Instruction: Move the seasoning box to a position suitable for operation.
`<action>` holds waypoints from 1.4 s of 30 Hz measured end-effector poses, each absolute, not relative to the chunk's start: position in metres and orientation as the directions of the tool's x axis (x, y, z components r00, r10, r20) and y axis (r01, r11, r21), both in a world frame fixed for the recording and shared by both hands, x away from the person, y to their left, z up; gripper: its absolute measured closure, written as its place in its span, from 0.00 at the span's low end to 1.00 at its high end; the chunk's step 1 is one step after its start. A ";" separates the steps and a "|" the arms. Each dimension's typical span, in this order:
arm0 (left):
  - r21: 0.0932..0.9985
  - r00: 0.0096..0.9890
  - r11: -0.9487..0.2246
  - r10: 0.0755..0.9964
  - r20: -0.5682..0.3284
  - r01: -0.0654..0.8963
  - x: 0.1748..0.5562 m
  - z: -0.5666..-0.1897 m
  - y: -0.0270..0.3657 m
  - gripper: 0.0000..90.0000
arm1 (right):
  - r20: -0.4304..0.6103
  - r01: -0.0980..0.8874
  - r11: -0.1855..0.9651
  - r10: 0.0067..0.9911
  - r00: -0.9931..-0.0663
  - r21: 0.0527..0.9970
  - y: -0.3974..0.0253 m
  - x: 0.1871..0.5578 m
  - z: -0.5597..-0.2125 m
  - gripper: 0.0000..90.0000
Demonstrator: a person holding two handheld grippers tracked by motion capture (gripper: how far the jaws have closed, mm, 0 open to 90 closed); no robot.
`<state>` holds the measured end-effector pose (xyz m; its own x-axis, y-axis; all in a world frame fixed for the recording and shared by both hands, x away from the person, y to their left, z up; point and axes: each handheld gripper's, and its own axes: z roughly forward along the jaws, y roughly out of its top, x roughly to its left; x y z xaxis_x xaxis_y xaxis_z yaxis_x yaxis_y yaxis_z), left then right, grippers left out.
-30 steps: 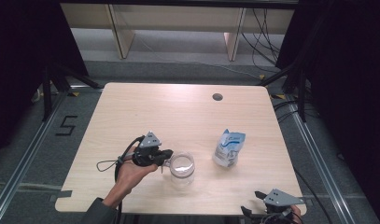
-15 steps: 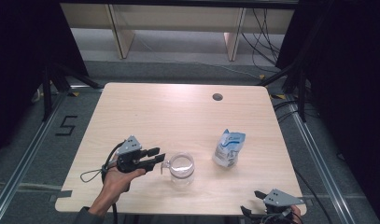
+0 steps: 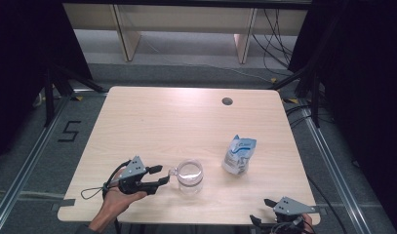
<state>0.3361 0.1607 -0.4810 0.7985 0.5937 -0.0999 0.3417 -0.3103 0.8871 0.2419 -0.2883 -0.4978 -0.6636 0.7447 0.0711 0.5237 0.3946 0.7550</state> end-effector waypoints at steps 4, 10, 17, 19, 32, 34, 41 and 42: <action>0.879 0.801 -0.337 0.593 -0.080 0.338 0.338 -0.485 0.154 0.58 | 0.041 0.504 0.419 0.738 -0.674 0.755 -0.289 0.244 -0.498 0.27; 0.870 0.804 -0.366 0.592 -0.058 0.332 0.340 -0.490 0.146 0.64 | 0.057 0.521 0.406 0.747 -0.663 0.750 -0.288 0.243 -0.498 0.27; 0.869 0.824 -0.400 0.567 -0.017 0.293 0.346 -0.491 0.144 0.70 | 0.059 0.521 0.407 0.743 -0.666 0.750 -0.288 0.243 -0.498 0.27; 0.871 0.818 -0.390 0.574 -0.024 0.299 0.346 -0.491 0.143 0.72 | 0.064 0.527 0.404 0.746 -0.663 0.748 -0.288 0.242 -0.498 0.27; 0.867 0.836 -0.426 0.548 0.021 0.257 0.345 -0.491 0.140 0.83 | 0.064 0.526 0.407 0.743 -0.666 0.747 -0.287 0.242 -0.498 0.27; 0.868 0.836 -0.425 0.548 0.023 0.255 0.344 -0.491 0.139 0.83 | 0.064 0.526 0.407 0.743 -0.666 0.747 -0.287 0.242 -0.498 0.27; 0.870 0.842 -0.429 0.539 0.029 0.244 0.340 -0.491 0.134 0.83 | 0.076 0.527 0.399 0.739 -0.669 0.750 -0.287 0.242 -0.498 0.27; 0.864 0.842 -0.440 0.538 0.035 0.246 0.339 -0.490 0.133 0.83 | 0.076 0.527 0.399 0.739 -0.669 0.750 -0.287 0.242 -0.498 0.27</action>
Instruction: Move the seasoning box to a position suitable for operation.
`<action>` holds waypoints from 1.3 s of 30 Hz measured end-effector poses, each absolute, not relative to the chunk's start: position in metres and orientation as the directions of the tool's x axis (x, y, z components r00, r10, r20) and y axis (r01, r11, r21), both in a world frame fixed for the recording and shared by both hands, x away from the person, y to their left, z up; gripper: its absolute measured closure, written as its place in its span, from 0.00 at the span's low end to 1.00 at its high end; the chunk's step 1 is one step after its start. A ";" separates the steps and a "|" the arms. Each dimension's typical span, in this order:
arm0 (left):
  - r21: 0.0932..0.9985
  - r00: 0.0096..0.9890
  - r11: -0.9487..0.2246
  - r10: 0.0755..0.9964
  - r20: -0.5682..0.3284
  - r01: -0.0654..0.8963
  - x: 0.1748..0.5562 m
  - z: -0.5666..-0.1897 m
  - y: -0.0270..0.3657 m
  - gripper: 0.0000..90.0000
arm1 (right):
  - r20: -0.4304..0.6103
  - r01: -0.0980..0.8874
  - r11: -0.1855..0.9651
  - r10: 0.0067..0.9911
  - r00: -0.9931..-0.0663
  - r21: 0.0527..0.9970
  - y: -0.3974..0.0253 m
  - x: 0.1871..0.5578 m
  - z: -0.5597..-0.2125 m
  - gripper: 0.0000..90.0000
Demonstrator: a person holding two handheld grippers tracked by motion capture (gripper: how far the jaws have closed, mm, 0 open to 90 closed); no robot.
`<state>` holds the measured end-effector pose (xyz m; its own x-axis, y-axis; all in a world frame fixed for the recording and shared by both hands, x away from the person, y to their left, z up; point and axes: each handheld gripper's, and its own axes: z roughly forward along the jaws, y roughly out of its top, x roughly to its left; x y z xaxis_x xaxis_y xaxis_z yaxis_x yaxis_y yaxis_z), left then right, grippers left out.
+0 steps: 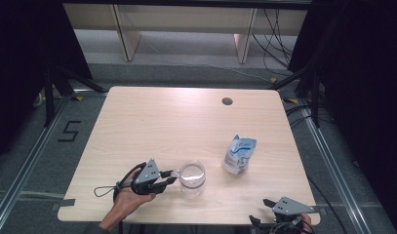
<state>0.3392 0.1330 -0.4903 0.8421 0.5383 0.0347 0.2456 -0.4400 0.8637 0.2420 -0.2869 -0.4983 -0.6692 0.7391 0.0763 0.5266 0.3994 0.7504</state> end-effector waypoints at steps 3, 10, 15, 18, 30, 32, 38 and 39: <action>0.869 0.845 -0.430 0.534 0.025 0.246 0.337 -0.490 0.129 0.83 | 0.088 0.538 0.399 0.738 -0.669 0.743 -0.287 0.242 -0.498 0.28; 0.866 0.841 -0.423 0.541 0.006 0.266 0.331 -0.490 0.120 0.83 | 0.090 0.537 0.396 0.738 -0.668 0.744 -0.286 0.242 -0.498 0.28; 0.857 0.847 -0.446 0.532 0.023 0.257 0.330 -0.488 0.115 0.83 | 0.056 0.518 0.417 0.736 -0.674 0.747 -0.288 0.243 -0.498 0.27; 0.863 0.840 -0.421 0.542 -0.007 0.279 0.328 -0.489 0.112 0.83 | 0.104 0.547 0.392 0.737 -0.668 0.739 -0.286 0.241 -0.498 0.28; 0.866 0.849 -0.420 0.528 -0.010 0.271 0.328 -0.489 0.110 0.82 | 0.043 0.505 0.419 0.736 -0.676 0.754 -0.288 0.242 -0.497 0.28; 0.873 0.846 -0.397 0.532 -0.034 0.285 0.327 -0.488 0.111 0.80 | 0.037 0.500 0.422 0.735 -0.677 0.756 -0.289 0.243 -0.497 0.28; 0.881 0.846 -0.376 0.532 -0.048 0.286 0.325 -0.482 0.120 0.69 | 0.056 0.510 0.418 0.731 -0.680 0.752 -0.289 0.244 -0.498 0.28; 0.883 0.841 -0.362 0.538 -0.063 0.298 0.323 -0.481 0.122 0.67 | 0.048 0.505 0.417 0.734 -0.677 0.755 -0.289 0.244 -0.498 0.28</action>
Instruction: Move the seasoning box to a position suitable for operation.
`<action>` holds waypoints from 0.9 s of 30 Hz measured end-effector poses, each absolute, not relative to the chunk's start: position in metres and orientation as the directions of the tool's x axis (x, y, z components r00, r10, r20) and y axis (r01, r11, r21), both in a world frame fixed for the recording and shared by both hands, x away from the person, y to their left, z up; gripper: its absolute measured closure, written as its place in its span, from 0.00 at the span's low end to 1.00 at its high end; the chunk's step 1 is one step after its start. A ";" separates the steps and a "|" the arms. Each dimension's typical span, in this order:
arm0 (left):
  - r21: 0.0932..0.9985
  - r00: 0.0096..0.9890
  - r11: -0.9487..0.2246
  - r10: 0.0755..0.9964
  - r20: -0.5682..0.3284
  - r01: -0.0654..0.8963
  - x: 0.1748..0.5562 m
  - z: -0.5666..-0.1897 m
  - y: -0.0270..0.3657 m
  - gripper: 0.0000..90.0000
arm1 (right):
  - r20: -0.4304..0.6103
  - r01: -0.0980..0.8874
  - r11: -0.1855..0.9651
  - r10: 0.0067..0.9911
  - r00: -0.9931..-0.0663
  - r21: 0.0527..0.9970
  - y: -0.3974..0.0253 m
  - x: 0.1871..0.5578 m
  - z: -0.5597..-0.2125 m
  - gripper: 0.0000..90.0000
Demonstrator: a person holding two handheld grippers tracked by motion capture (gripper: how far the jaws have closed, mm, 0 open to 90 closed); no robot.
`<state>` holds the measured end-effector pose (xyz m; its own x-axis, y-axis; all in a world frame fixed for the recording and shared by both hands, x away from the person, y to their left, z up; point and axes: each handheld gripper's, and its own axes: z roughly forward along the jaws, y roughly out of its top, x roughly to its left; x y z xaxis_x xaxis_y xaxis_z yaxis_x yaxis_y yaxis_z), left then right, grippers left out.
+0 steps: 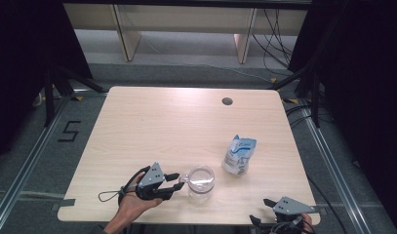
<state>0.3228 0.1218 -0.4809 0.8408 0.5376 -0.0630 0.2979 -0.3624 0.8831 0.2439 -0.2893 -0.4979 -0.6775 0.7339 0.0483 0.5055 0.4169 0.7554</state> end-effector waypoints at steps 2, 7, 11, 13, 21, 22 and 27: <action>0.885 0.839 -0.352 0.539 -0.074 0.304 0.320 -0.479 0.124 0.65 | 0.051 0.508 0.416 0.734 -0.678 0.755 -0.289 0.245 -0.498 0.28; 0.897 0.827 -0.297 0.548 -0.122 0.329 0.314 -0.471 0.128 0.59 | 0.050 0.501 0.420 0.726 -0.685 0.757 -0.289 0.245 -0.498 0.28; 0.898 0.822 -0.267 0.548 -0.156 0.349 0.311 -0.469 0.129 0.58 | 0.060 0.503 0.409 0.727 -0.684 0.761 -0.290 0.246 -0.498 0.28; 0.895 0.818 -0.260 0.550 -0.171 0.362 0.311 -0.467 0.129 0.56 | 0.061 0.504 0.409 0.729 -0.682 0.761 -0.290 0.245 -0.498 0.28; 0.901 0.806 -0.229 0.561 -0.186 0.368 0.310 -0.460 0.131 0.54 | 0.061 0.506 0.420 0.722 -0.690 0.754 -0.288 0.246 -0.498 0.28; 0.899 0.799 -0.226 0.570 -0.190 0.375 0.309 -0.459 0.130 0.54 | 0.064 0.509 0.417 0.723 -0.687 0.753 -0.287 0.246 -0.499 0.28; 0.898 0.797 -0.227 0.573 -0.190 0.377 0.308 -0.456 0.129 0.56 | 0.061 0.507 0.420 0.722 -0.689 0.753 -0.287 0.246 -0.499 0.28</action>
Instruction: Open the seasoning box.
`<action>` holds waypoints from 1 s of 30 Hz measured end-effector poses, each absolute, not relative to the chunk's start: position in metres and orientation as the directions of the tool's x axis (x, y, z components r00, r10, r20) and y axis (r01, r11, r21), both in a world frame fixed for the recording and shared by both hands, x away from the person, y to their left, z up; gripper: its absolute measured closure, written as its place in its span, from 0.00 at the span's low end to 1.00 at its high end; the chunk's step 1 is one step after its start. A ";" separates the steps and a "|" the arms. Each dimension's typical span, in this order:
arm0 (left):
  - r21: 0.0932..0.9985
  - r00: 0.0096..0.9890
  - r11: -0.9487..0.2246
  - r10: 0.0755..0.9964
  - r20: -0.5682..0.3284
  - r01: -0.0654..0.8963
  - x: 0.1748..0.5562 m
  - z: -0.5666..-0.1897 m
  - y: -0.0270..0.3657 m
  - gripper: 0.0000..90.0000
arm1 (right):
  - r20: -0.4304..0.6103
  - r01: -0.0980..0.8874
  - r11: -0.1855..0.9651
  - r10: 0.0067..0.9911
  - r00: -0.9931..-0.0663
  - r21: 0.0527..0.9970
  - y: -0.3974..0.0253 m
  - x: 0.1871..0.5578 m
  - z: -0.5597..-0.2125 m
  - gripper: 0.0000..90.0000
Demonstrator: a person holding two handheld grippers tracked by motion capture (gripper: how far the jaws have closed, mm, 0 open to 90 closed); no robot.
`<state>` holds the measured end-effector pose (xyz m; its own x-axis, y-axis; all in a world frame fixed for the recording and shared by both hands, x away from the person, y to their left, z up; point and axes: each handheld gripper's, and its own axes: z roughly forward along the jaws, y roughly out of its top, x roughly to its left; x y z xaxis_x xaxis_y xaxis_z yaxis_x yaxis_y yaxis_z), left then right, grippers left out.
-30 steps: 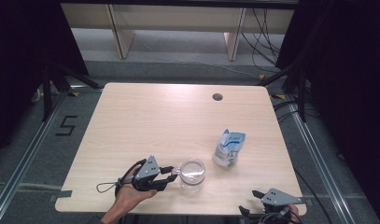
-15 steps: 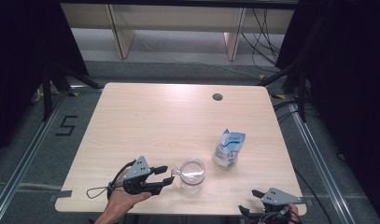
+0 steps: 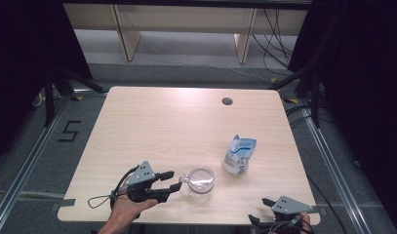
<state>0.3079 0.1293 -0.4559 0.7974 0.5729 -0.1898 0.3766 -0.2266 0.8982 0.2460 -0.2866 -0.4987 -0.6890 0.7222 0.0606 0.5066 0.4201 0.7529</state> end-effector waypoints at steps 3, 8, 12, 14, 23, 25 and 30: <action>0.902 0.803 -0.225 0.565 -0.186 0.367 0.308 -0.454 0.127 0.59 | 0.045 0.498 0.426 0.725 -0.687 0.755 -0.287 0.245 -0.498 0.28; 0.913 0.805 -0.215 0.567 -0.172 0.346 0.308 -0.447 0.126 0.66 | 0.049 0.502 0.419 0.729 -0.683 0.757 -0.287 0.246 -0.498 0.28; 0.920 0.808 -0.216 0.568 -0.154 0.327 0.306 -0.442 0.124 0.76 | 0.073 0.511 0.415 0.719 -0.692 0.752 -0.285 0.246 -0.499 0.28; 0.923 0.811 -0.225 0.570 -0.135 0.311 0.306 -0.438 0.123 0.82 | 0.071 0.511 0.420 0.718 -0.693 0.750 -0.284 0.247 -0.499 0.28; 0.925 0.809 -0.253 0.581 -0.091 0.285 0.308 -0.429 0.113 0.90 | 0.047 0.490 0.440 0.707 -0.706 0.752 -0.278 0.252 -0.500 0.28; 0.921 0.808 -0.259 0.582 -0.091 0.291 0.310 -0.431 0.111 0.91 | 0.056 0.496 0.442 0.702 -0.710 0.747 -0.277 0.252 -0.500 0.28; 0.913 0.802 -0.272 0.590 -0.091 0.304 0.313 -0.437 0.110 0.92 | 0.052 0.500 0.437 0.712 -0.700 0.748 -0.277 0.250 -0.499 0.28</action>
